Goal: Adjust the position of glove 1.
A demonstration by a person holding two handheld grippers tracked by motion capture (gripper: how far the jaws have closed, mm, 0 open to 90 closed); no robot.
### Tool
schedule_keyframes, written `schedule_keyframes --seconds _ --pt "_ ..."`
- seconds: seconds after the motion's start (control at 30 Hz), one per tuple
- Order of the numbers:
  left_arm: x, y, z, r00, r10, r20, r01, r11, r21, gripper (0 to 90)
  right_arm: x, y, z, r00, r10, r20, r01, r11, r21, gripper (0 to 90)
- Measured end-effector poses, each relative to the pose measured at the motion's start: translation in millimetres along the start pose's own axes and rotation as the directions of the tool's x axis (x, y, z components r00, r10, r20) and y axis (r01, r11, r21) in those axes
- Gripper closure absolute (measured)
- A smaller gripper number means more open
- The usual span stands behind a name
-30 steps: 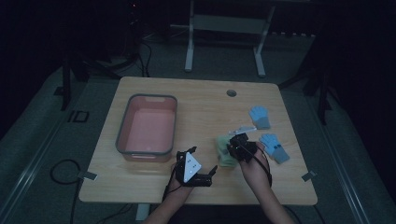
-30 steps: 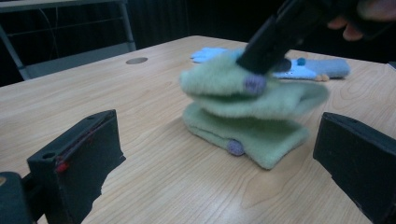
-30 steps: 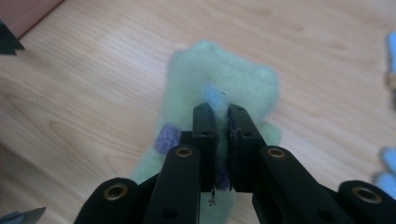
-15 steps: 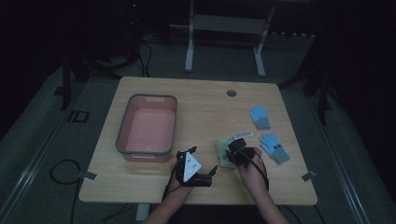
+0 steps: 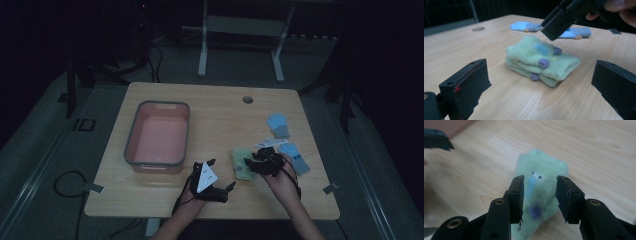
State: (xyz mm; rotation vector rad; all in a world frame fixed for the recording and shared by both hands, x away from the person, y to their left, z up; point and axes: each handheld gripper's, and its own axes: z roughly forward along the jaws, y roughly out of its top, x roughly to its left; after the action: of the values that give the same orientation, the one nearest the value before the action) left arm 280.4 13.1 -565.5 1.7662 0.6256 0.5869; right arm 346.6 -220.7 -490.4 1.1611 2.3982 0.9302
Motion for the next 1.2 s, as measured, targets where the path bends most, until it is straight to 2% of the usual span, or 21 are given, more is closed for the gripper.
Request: schedule_keyframes --seconds 0.03,0.1,0.17,0.23,0.27,0.33,0.37,0.43,0.47,0.5,0.57,0.63,0.67,0.73,0.8,0.93,1.0,1.03,1.1,1.13,1.2 --pt "1.8 1.0 -1.6 0.9999 -0.009 0.011 0.009 1.0 0.004 2.4 -3.8 -1.4 -1.9 0.9994 -0.022 -0.027 0.021 0.999 -0.027 58.3" --pt "5.2 2.9 -2.9 0.9976 -0.057 0.04 0.056 0.9979 0.032 4.1 -12.5 -4.3 -4.1 0.9937 -0.049 -0.1 0.041 0.996 -0.076 57.9" --pt "5.2 5.6 -3.1 0.9954 -0.079 0.055 0.076 0.9955 0.057 4.1 -21.9 -7.0 -3.8 0.989 -0.065 -0.133 0.055 0.995 -0.081 56.7" --pt "3.0 9.4 -1.8 0.9945 -0.074 0.074 0.068 0.9942 0.084 4.3 -30.9 -9.0 -3.1 0.9857 -0.073 -0.152 0.062 0.995 -0.074 55.5" --pt "1.7 10.7 -0.2 0.9935 -0.061 0.096 0.052 0.9939 0.097 5.7 -35.3 -9.5 -2.5 0.984 -0.077 -0.161 0.066 0.995 -0.07 55.2" --pt "0.5 11.6 7.3 0.9808 -0.059 0.186 0.029 0.9864 0.162 7.5 -43.4 -9.5 -2.3 0.9811 -0.078 -0.177 0.066 0.995 -0.071 54.7" --pt "-0.9 11.3 10.9 0.9805 -0.052 0.189 0.016 0.9819 0.189 7.4 -46.5 -9.0 -2.5 0.9786 -0.087 -0.187 0.073 0.994 -0.077 53.0" --pt "-2.9 10.1 15.5 0.9741 -0.02 0.225 -0.028 0.9776 0.208 12.8 -51.6 -6.5 -2.7 0.9741 -0.094 -0.206 0.078 0.993 -0.085 52.5" --pt "-3.3 10.8 16.8 0.9739 -0.007 0.227 -0.041 0.9783 0.203 12.3 -54.1 -4.5 -2.1 0.9718 -0.103 -0.212 0.084 0.992 -0.094 51.3" --pt "-3.2 12.3 18.1 0.9694 0.0 0.245 -0.048 0.9803 0.191 13.1 -55.8 -2.2 -1.1 0.9697 -0.102 -0.222 0.081 0.992 -0.098 51.1" --pt "-4.9 18.0 22.0 0.9664 0.04 0.254 -0.085 0.9813 0.172 14.7 -57.7 2.8 2.4 0.9676 -0.107 -0.228 0.087 0.991 -0.098 49.5" --pt "-6.7 24.2 27.0 0.957 0.077 0.28 -0.121 0.9821 0.145 20.1 -58.4 7.4 8.3 0.9642 -0.114 -0.239 0.095 0.992 -0.087 47.3" --pt "-7.0 27.0 30.8 0.9497 0.088 0.3 -0.136 0.9804 0.142 22.4 -58.3 9.2 11.6 0.9642 -0.117 -0.238 0.1 0.991 -0.083 47.1" --pt "-7.0 30.2 39.3 0.9418 0.109 0.318 -0.161 0.9763 0.144 25.4 -59.7 12.2 18.8 0.9639 -0.108 -0.244 0.095 0.993 -0.064 45.1" --pt "-6.8 31.4 47.2 0.9321 0.145 0.332 -0.208 0.9647 0.162 31.4 -61.3 14.4 24.6 0.9648 -0.106 -0.241 0.096 0.994 -0.053 44.5" --pt "-10.0 30.0 59.7 0.9059 0.229 0.356 -0.31 0.932 0.188 37.9 -65.9 16.1 33.8 0.96 -0.078 -0.269 0.068 0.997 -0.045 41.3" --pt "-11.4 28.9 65.3 0.9003 0.252 0.355 -0.336 0.9203 0.2 40.0 -67.4 15.4 38.8 0.9582 -0.068 -0.278 0.062 0.998 -0.033 40.4" --pt "-11.2 28.7 67.8 0.8952 0.259 0.362 -0.348 0.9144 0.206 40.4 -68.0 14.5 42.5 0.9567 -0.065 -0.284 0.062 0.998 -0.017 39.9" --pt "-10.3 28.5 72.3 0.8921 0.282 0.353 -0.373 0.9002 0.224 40.9 -68.8 12.0 49.0 0.9547 -0.056 -0.292 0.059 0.998 0.003 39.4" --pt "-9.0 28.6 74.0 0.8917 0.284 0.353 -0.377 0.8964 0.233 41.4 -69.3 10.7 52.2 0.9564 -0.056 -0.287 0.064 0.998 0.019 39.4" --pt "-5.5 28.6 77.0 0.8964 0.269 0.352 -0.367 0.8959 0.25 43.4 -69.5 8.1 57.9 0.9609 -0.056 -0.271 0.07 0.997 0.043 39.1"
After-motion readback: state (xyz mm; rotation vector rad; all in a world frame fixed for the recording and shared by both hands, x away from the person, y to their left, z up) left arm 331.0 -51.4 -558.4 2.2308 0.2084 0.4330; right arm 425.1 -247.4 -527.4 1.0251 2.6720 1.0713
